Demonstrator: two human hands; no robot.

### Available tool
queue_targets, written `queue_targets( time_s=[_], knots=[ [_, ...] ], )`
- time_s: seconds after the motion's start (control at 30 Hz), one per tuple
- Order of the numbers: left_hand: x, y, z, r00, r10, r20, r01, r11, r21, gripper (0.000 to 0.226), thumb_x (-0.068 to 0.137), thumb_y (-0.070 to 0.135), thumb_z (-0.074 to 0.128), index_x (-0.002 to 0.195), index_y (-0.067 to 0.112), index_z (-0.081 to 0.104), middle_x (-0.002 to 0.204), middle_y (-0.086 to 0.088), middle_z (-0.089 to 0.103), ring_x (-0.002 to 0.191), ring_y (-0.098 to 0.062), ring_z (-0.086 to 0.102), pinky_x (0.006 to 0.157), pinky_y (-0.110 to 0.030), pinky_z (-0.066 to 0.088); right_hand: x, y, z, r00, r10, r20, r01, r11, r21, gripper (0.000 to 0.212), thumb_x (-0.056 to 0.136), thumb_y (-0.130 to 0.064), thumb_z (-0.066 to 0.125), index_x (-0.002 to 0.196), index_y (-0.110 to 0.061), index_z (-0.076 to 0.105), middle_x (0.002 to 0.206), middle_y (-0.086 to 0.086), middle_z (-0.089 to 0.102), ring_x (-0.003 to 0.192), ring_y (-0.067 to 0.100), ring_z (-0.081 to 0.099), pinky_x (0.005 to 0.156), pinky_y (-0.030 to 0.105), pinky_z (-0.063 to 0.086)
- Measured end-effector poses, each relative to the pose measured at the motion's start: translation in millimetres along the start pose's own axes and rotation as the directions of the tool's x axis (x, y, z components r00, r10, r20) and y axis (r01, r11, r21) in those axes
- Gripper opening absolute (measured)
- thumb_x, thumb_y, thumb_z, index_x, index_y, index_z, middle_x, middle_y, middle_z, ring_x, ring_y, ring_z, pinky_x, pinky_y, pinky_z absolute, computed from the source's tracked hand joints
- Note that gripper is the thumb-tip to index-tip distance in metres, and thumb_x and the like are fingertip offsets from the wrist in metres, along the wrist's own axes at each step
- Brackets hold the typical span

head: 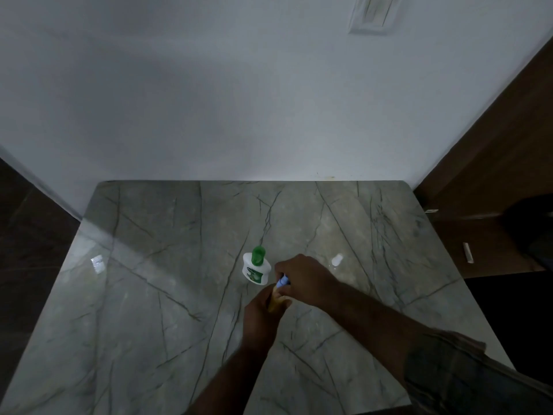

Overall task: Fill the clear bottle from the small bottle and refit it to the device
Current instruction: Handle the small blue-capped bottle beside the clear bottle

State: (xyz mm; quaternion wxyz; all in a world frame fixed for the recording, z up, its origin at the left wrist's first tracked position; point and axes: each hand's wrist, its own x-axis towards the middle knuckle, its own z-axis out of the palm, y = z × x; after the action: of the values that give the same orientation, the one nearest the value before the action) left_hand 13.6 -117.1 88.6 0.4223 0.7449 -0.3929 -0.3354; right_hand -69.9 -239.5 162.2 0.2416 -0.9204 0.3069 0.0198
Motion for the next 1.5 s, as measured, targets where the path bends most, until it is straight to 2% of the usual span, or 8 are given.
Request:
queue_targets(
  time_s=[0.5,0.7,0.87,1.0,1.17,1.23,1.37,1.5],
  knots=[
    [10.8,-12.6,-1.2,0.997,-0.038,0.07,0.036,0.999,0.024,0.027,0.083,0.025,0.076,0.109,0.017,0.071,0.098,0.005,0.073,0.086,-0.003,0.067,0.071,-0.005,0.045,7.2,4.7,-4.7,0.971,-0.188,0.147,0.196,0.98,-0.039,0.02,0.083,-0.01,0.064,0.099,-0.017,0.075,0.103,0.005,0.072,0.093,0.021,0.067,0.086,0.033,0.053],
    [9.9,-9.4,-0.1,0.999,-0.015,0.048,0.017,1.0,-0.026,0.033,0.079,0.022,0.08,0.104,0.038,0.066,0.085,0.027,0.067,0.085,0.018,0.061,0.071,0.002,0.043,11.5,8.2,-0.7,0.996,-0.021,0.089,0.041,0.973,-0.229,0.05,0.084,-0.059,0.059,0.078,-0.01,0.068,0.075,0.007,0.068,0.062,0.017,0.056,0.06,0.028,0.036],
    [11.5,-9.7,3.5,0.999,0.008,0.033,-0.006,0.998,-0.064,0.023,0.081,0.022,0.078,0.1,0.032,0.069,0.085,0.015,0.072,0.082,0.007,0.067,0.07,-0.006,0.048,2.4,13.5,0.0,0.992,-0.056,0.115,0.067,0.994,-0.091,0.052,0.08,-0.043,0.067,0.124,-0.018,0.056,0.107,0.003,0.061,0.086,0.019,0.064,0.073,0.03,0.05],
    [14.4,-15.6,3.9,0.999,-0.003,0.044,0.003,1.0,-0.007,0.028,0.081,0.02,0.079,0.107,0.02,0.07,0.091,0.012,0.07,0.08,0.011,0.063,0.07,-0.001,0.045,2.5,12.8,-2.7,0.976,-0.158,0.147,0.17,0.983,-0.074,0.009,0.085,-0.015,0.06,0.094,-0.015,0.061,0.092,0.007,0.06,0.077,0.021,0.058,0.071,0.038,0.05],
    [13.0,-21.2,7.9,0.997,-0.045,0.068,0.047,0.999,-0.024,0.023,0.083,0.023,0.076,0.103,0.033,0.068,0.089,0.02,0.07,0.08,0.013,0.063,0.072,-0.006,0.05,5.8,18.2,14.0,0.997,0.018,0.069,-0.005,0.984,-0.18,0.045,0.08,-0.056,0.064,0.098,-0.014,0.065,0.09,0.008,0.068,0.073,0.018,0.056,0.066,0.03,0.043],
    [13.7,-23.7,9.1,0.997,-0.046,0.068,0.05,0.997,-0.058,0.016,0.084,0.024,0.075,0.1,0.026,0.072,0.085,0.013,0.073,0.08,0.009,0.066,0.071,-0.012,0.052,0.6,19.1,19.9,0.994,-0.018,0.105,0.025,0.998,-0.063,0.048,0.079,-0.045,0.065,0.119,-0.02,0.055,0.103,0.005,0.063,0.084,0.02,0.062,0.075,0.035,0.053],
    [15.4,-23.9,7.7,0.995,-0.069,0.07,0.071,0.997,-0.021,0.031,0.08,0.02,0.079,0.107,0.031,0.067,0.088,0.02,0.067,0.082,0.021,0.06,0.069,0.002,0.042,-0.3,22.7,23.2,0.992,-0.083,0.098,0.089,0.995,-0.052,0.015,0.087,-0.029,0.054,0.094,-0.015,0.055,0.088,0.009,0.061,0.077,0.026,0.06,0.07,0.039,0.049],
    [14.7,-23.2,13.6,0.994,-0.037,0.105,0.031,0.998,0.061,0.034,0.077,0.021,0.082,0.106,0.03,0.067,0.082,0.026,0.06,0.075,0.022,0.057,0.069,0.005,0.04,5.1,26.1,25.9,0.999,-0.032,0.029,0.037,0.982,-0.184,0.033,0.094,-0.045,0.053,0.089,-0.014,0.061,0.087,0.009,0.068,0.081,0.025,0.062,0.065,0.03,0.034]
  ],
)
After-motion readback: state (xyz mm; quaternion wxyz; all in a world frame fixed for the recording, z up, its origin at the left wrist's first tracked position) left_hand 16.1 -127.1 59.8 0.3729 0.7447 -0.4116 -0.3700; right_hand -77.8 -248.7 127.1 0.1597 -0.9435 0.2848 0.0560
